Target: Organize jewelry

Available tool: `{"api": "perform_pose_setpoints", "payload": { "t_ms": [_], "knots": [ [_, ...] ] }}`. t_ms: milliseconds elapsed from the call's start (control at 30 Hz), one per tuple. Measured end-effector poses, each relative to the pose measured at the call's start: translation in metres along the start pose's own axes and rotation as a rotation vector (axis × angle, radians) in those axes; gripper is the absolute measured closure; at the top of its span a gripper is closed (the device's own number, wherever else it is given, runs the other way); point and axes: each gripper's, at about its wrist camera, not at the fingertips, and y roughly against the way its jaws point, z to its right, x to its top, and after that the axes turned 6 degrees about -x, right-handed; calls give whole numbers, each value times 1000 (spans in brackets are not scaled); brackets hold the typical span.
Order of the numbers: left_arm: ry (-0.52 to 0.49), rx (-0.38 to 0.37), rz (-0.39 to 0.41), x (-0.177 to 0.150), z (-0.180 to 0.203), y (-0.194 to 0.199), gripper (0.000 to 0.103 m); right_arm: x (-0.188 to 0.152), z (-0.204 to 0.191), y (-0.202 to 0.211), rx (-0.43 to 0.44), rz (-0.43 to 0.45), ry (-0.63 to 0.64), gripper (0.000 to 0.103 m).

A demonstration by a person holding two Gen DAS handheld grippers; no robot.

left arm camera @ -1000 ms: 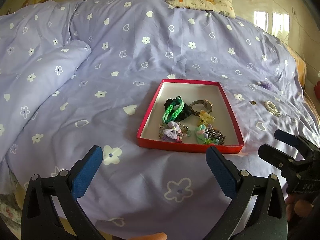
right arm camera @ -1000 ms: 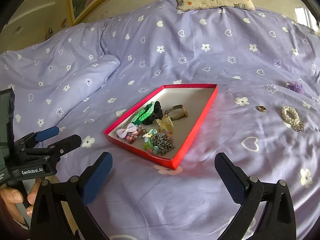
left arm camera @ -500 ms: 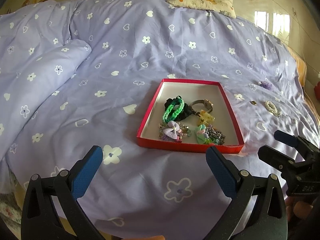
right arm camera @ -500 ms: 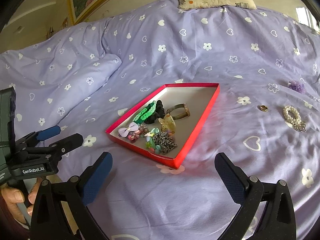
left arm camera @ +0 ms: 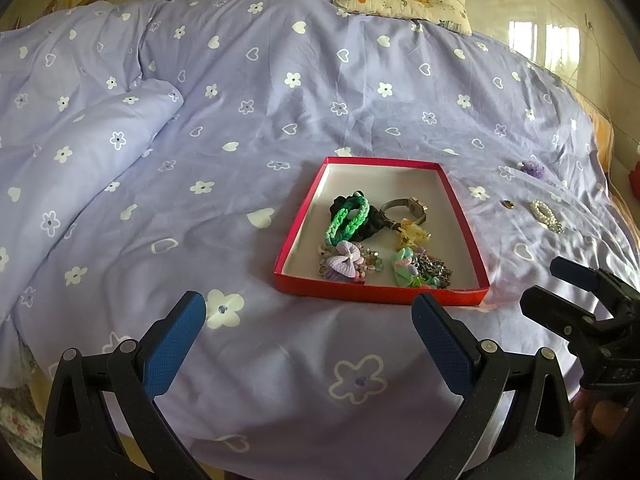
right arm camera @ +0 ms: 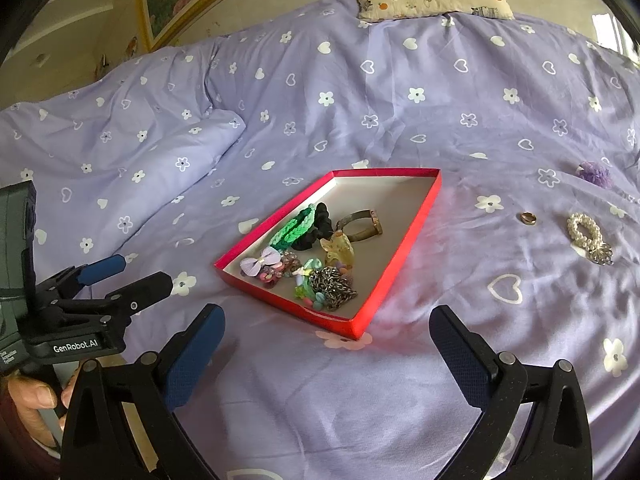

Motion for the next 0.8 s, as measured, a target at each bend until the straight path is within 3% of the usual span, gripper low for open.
{"api": "perform_pose_setpoints", "payload": {
  "t_ms": [800],
  "knots": [
    [-1,-2,-5,-2,0,-2,0,1,1,0,4,-3,1,0]
  ]
}}
